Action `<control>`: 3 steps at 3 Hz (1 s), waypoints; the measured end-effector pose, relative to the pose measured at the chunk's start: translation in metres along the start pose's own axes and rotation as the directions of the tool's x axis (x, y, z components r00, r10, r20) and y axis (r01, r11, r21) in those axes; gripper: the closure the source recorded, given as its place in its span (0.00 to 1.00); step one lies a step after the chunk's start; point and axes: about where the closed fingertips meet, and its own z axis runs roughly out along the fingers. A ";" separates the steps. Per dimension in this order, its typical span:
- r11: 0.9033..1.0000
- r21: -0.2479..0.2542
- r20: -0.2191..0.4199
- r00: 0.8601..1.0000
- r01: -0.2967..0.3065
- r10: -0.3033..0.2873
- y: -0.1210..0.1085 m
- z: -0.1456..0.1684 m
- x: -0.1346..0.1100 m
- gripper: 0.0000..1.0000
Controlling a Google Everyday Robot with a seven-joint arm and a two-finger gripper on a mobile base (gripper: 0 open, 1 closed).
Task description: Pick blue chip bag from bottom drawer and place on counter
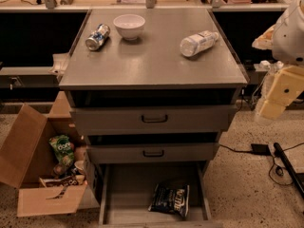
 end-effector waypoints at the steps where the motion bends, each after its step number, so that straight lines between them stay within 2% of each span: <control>1: 1.000 0.000 0.000 1.000 0.000 0.000 0.000 0.000 0.000 0.00; 2: 0.999 -0.041 -0.006 1.000 0.004 -0.004 0.005 0.016 -0.004 0.00; 3: 0.995 -0.102 0.041 0.999 -0.012 0.017 0.025 0.049 -0.008 0.00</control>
Offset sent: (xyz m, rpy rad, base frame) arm 0.0005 0.0148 -0.0409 0.0048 0.1176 0.0257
